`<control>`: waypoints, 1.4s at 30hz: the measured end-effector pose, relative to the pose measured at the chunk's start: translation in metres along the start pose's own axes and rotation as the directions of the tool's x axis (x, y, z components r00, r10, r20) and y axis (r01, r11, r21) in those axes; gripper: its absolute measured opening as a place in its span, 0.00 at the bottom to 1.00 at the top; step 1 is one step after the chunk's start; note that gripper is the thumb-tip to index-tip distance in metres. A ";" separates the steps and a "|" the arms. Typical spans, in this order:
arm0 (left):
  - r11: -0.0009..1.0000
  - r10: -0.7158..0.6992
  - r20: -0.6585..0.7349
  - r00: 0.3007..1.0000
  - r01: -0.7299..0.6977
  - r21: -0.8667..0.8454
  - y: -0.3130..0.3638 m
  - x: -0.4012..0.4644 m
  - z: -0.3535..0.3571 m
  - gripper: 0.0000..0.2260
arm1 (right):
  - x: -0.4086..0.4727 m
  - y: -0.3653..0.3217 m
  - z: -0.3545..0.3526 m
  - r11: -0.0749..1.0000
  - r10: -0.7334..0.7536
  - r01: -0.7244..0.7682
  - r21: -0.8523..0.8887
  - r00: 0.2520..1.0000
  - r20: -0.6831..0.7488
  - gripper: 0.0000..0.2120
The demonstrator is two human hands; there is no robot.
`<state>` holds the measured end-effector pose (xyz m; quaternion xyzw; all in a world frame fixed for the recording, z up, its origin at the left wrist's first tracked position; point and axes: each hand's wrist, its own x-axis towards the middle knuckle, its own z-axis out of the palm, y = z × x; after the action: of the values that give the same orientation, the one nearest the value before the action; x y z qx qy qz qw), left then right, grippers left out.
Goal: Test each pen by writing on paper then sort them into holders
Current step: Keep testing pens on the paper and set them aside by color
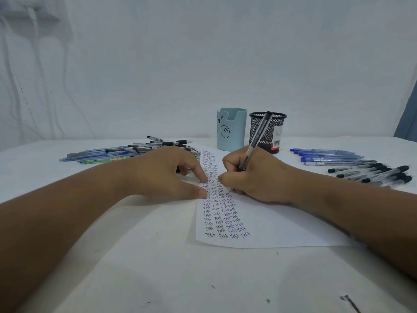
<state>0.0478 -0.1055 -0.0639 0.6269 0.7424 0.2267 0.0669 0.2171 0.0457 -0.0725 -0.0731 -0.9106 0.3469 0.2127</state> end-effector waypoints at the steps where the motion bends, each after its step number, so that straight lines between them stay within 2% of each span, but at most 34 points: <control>1: 1.000 -0.002 0.000 1.000 0.002 -0.003 0.000 0.000 0.000 0.22 | 0.000 0.000 0.000 1.000 0.001 -0.001 -0.009 1.000 0.003 0.21; 5: 1.000 0.001 0.009 1.000 -0.001 -0.007 0.001 -0.001 -0.001 0.19 | 0.000 0.000 -0.001 0.999 0.025 -0.026 0.029 1.000 0.014 0.21; 7: 1.000 -0.003 0.005 1.000 0.003 -0.001 0.001 0.000 -0.001 0.21 | 0.000 0.000 -0.001 0.999 0.028 -0.028 0.043 1.000 0.008 0.21; 14: 1.000 -0.003 0.008 1.000 0.003 0.003 0.002 -0.002 -0.001 0.21 | 0.000 -0.001 0.000 1.000 0.026 -0.026 -0.008 1.000 0.002 0.21; 16: 1.000 -0.007 0.008 1.000 0.007 -0.003 0.002 -0.002 -0.001 0.21 | 0.000 -0.001 0.000 0.993 0.065 -0.060 0.103 0.997 -0.046 0.20; 19: 0.999 -0.021 -0.014 1.000 0.021 -0.025 0.003 -0.002 0.000 0.16 | 0.000 -0.003 -0.003 0.898 0.224 -0.165 0.407 0.969 -0.103 0.22; 21: 0.999 -0.026 -0.042 0.999 0.025 -0.034 0.005 -0.001 0.001 0.15 | 0.002 -0.002 -0.008 0.872 0.246 -0.141 0.468 0.954 -0.171 0.24; 23: 0.999 -0.019 -0.062 0.998 0.017 -0.030 0.007 0.000 0.003 0.16 | 0.005 -0.002 -0.017 0.880 0.213 -0.070 0.470 0.942 -0.260 0.22; 25: 0.999 -0.020 -0.068 0.998 0.017 -0.040 0.007 0.000 0.005 0.12 | 0.005 -0.003 -0.024 0.904 0.179 -0.035 0.427 0.937 -0.301 0.20; 27: 0.998 -0.023 -0.072 0.997 0.020 -0.052 0.006 0.000 0.005 0.11 | 0.004 0.000 -0.031 0.942 0.150 -0.036 0.333 0.934 -0.324 0.23; 31: 0.999 -0.018 -0.084 0.996 0.014 -0.042 0.007 0.000 0.006 0.04 | 0.004 0.008 -0.039 0.997 0.054 -0.027 0.076 0.925 -0.375 0.10; 34: 1.000 -0.014 -0.096 0.995 0.012 -0.018 0.008 0.000 0.007 0.05 | 0.005 0.013 -0.039 0.993 0.011 -0.054 -0.103 0.924 -0.383 0.11; 38: 1.000 -0.010 -0.118 0.993 0.012 0.016 0.008 0.001 0.009 0.05 | 0.004 0.015 -0.034 0.961 -0.080 -0.009 -0.277 0.947 -0.310 0.09; 40: 0.999 0.001 -0.130 0.992 0.004 0.036 0.007 0.002 0.009 0.07 | 0.004 0.017 -0.031 0.956 -0.114 0.034 -0.291 0.959 -0.261 0.01; 42: 0.999 0.016 -0.138 0.990 -0.009 0.047 0.007 0.002 0.010 0.11 | 0.004 0.018 -0.031 0.954 -0.125 0.058 -0.293 0.969 -0.213 0.02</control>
<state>0.0575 -0.1006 -0.0691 0.6157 0.7463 0.2529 -0.0005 0.2267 0.0790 -0.0622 -0.0998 -0.9227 0.1915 0.3194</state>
